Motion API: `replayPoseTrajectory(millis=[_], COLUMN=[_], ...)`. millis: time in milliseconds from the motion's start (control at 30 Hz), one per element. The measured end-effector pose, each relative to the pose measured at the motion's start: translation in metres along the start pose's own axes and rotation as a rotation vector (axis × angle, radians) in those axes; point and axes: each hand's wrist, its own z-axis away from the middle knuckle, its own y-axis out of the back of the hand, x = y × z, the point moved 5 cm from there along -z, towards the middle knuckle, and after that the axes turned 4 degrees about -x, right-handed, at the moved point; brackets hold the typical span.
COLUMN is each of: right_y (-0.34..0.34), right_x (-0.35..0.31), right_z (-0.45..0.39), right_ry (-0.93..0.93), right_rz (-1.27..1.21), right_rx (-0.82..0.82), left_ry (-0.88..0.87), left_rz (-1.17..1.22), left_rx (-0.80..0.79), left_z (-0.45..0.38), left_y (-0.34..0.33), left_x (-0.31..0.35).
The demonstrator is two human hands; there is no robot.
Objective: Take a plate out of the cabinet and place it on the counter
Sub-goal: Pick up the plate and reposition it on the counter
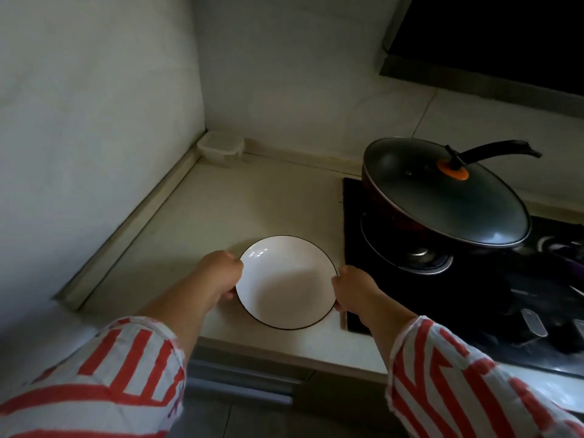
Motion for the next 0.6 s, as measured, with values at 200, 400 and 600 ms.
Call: replayPoseTrajectory(millis=[200, 400, 600], right_y=[0.002, 0.011, 0.019], right_x=[-0.008, -0.019, -0.043], right_z=[-0.014, -0.02, -0.048], right_ry=[0.018, 0.002, -0.2], right_rz=[0.12, 0.063, -0.992], right_rx=[0.028, 0.007, -0.157], left_ry=[-0.027, -0.097, -0.174], left_rz=[-0.109, -0.191, -0.026], left_rx=[-0.001, 0.053, 0.144], left_z=[-0.016, -0.034, -0.066], left_y=[-0.006, 0.002, 0.03], left_x=[0.0, 0.009, 0.032])
